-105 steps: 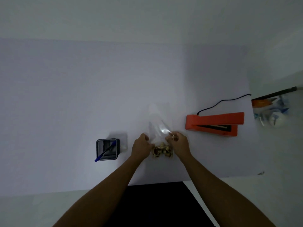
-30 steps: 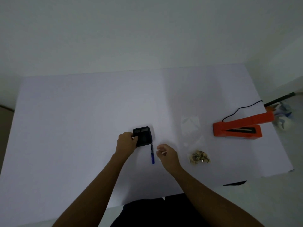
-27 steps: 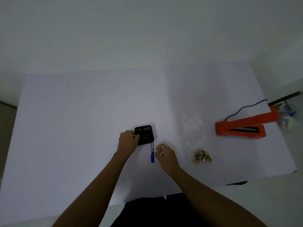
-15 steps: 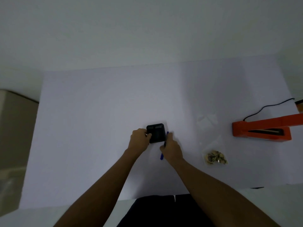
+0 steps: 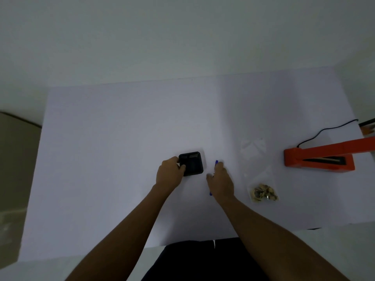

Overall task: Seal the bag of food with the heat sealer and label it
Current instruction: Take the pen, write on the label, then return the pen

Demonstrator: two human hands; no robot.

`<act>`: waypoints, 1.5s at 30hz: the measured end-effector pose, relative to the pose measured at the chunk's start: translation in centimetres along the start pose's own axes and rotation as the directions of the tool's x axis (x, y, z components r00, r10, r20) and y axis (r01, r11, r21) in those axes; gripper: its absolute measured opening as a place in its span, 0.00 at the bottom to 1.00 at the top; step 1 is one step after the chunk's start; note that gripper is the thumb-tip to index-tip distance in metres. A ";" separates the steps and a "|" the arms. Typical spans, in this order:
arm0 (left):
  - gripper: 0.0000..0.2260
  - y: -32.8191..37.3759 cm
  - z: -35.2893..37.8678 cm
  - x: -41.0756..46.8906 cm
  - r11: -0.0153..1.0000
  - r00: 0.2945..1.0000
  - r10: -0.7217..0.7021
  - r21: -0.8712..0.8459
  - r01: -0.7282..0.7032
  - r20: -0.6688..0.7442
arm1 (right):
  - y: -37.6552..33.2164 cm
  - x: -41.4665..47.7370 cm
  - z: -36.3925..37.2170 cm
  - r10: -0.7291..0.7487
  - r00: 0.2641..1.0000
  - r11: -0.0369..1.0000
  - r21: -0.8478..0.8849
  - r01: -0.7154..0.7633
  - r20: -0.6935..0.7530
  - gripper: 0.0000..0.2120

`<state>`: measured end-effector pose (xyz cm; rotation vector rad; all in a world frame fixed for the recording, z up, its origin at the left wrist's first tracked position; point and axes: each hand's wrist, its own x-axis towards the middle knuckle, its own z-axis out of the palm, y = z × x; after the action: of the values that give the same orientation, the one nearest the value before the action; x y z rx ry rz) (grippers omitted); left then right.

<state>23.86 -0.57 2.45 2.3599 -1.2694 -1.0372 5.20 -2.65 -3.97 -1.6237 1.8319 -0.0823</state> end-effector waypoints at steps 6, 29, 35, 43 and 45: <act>0.19 0.1 -0.1 -1.0 0.993 0.999 0.042 0.108 -0.038 -0.035 | 1.6 -0.2 -1.3 -0.087 0.995 0.996 0.002 0.087 0.055 0.10; 0.14 4.4 1.1 -8.5 0.797 0.786 0.602 -0.035 -0.604 0.142 | -4.6 -6.5 -10.4 0.115 0.925 0.244 0.892 -0.380 0.363 0.24; 0.17 5.0 0.5 -9.8 0.874 0.841 0.473 -0.262 -0.410 0.263 | -5.3 -6.4 -10.0 0.166 0.921 0.206 0.901 -0.383 0.353 0.22; 0.18 -0.3 -1.2 -8.6 0.944 0.913 0.285 -0.252 -0.214 0.291 | 1.0 -2.5 -15.8 0.347 0.926 0.160 0.963 -0.218 0.152 0.21; 0.17 -1.5 0.7 -7.5 0.959 0.938 0.265 -0.167 -0.231 0.224 | 0.7 -2.5 -16.0 0.271 0.951 0.217 0.953 -0.214 0.151 0.22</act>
<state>21.59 6.45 4.69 1.9526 -1.4824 -1.3148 -3.69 -6.26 9.09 -0.3907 1.4519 -0.9457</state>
